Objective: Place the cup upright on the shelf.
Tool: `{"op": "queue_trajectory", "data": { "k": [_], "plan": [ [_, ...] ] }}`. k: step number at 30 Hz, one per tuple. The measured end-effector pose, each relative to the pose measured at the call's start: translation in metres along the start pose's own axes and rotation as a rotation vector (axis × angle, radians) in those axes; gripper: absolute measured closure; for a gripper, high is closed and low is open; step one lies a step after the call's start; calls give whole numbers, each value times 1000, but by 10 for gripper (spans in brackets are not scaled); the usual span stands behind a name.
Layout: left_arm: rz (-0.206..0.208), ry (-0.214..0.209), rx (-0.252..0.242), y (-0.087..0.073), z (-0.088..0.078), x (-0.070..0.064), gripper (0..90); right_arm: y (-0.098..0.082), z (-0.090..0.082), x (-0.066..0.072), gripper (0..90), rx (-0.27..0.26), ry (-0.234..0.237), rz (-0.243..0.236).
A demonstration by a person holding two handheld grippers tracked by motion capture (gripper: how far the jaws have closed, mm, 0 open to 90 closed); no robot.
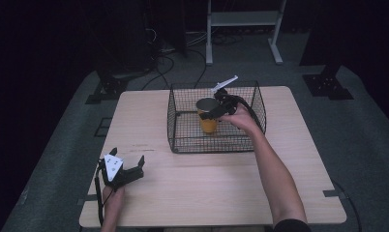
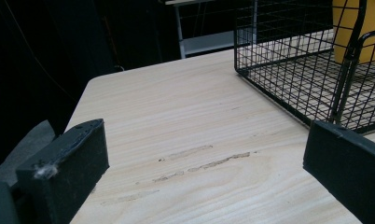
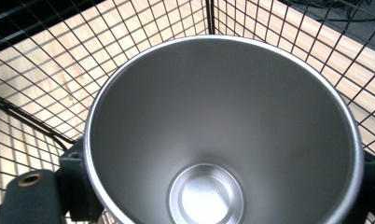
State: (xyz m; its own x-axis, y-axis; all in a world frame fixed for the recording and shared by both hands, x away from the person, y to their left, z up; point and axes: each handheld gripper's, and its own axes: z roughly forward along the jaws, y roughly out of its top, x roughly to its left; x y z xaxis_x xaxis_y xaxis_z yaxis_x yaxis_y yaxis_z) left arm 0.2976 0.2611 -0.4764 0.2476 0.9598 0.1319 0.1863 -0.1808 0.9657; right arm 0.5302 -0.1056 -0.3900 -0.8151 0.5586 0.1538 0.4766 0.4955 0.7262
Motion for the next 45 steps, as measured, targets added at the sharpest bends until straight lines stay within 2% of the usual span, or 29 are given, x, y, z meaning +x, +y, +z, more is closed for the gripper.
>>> {"op": "queue_trajectory", "data": {
  "k": [2,12,20,22,25,32,36,45],
  "plan": [
    [0,0,0,0,0,0,0,-1,2,0,126,6,-16,-14],
    [1,0,-1,0,0,0,0,-4,13,2,125,23,-34,-48],
    [2,1,-1,0,0,0,0,-6,16,0,124,12,-41,-52],
    [1,1,-1,0,0,0,0,-5,16,-1,123,11,-41,-40],
    [1,1,-1,0,0,0,0,-6,16,-1,118,2,-63,-46],
    [3,2,1,0,0,-1,0,-6,17,1,106,30,-92,-70],
    [2,2,2,0,0,-1,0,-7,18,2,82,45,-91,-68],
    [2,2,7,0,1,0,0,-5,15,6,20,20,-93,-63]
  ]
}}
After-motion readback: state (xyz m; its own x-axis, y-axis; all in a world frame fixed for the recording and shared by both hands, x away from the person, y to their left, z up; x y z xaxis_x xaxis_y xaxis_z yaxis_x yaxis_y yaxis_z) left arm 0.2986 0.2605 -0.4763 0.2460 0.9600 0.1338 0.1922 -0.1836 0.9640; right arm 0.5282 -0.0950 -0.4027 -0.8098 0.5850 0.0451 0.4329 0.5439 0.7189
